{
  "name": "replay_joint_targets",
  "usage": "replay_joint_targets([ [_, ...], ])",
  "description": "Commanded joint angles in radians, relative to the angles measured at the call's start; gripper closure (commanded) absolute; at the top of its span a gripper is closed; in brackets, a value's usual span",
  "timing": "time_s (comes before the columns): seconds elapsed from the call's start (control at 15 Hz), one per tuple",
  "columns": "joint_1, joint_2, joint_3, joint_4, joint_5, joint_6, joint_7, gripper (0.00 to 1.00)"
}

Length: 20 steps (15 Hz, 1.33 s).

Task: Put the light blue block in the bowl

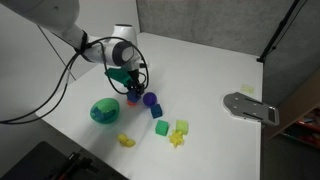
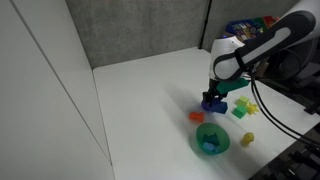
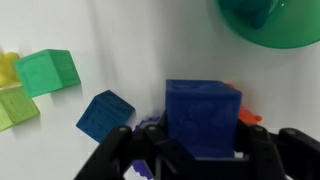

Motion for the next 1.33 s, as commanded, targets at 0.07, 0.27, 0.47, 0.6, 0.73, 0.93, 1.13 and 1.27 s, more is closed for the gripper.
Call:
replay_joint_targets([
  [0.07,0.006,-0.112,0.037,-0.037,0.001,-0.118,-0.015,0.76],
  [0.27,0.015,-0.152,0.063,-0.067,-0.001,-0.161,-0.017,0.76],
  [0.47,0.037,-0.176,0.08,-0.101,-0.008,-0.161,0.008,0.76],
  [0.6,0.055,-0.19,0.089,-0.133,-0.013,-0.142,0.018,0.76],
  [0.73,0.072,-0.196,0.101,-0.16,-0.014,-0.136,0.02,0.76],
  [0.93,0.091,-0.185,0.111,-0.181,-0.019,-0.127,0.023,0.76],
  [1.13,0.103,-0.156,0.109,-0.188,-0.026,-0.098,0.023,0.76],
  [1.27,0.111,-0.118,0.104,-0.173,-0.038,-0.081,0.027,0.76],
])
